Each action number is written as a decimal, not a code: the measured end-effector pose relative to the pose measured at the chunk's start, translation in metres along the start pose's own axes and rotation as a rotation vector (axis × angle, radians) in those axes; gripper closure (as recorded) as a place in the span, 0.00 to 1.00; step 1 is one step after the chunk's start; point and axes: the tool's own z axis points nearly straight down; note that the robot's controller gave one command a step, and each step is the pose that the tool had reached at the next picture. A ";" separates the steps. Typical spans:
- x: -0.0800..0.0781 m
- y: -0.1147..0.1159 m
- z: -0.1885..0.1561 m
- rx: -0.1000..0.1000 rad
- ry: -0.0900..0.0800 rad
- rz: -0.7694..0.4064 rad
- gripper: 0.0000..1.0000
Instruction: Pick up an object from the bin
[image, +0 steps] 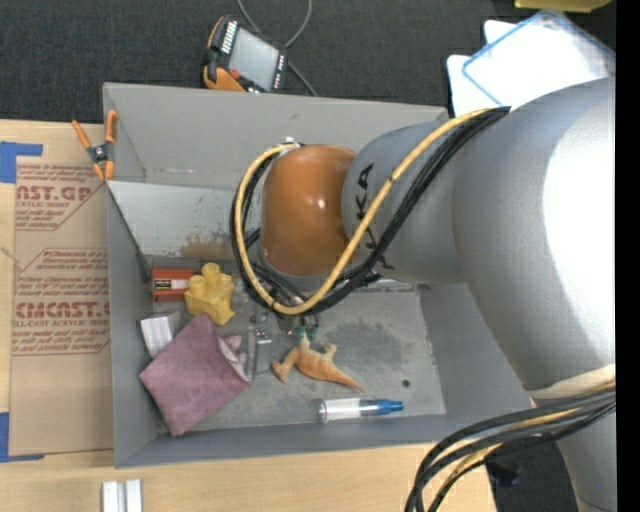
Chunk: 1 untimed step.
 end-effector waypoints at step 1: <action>-0.013 0.022 0.046 0.006 0.011 -0.257 0.00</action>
Offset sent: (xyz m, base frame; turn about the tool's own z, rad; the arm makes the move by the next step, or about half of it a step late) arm -0.0202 0.0099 -0.0510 -0.2387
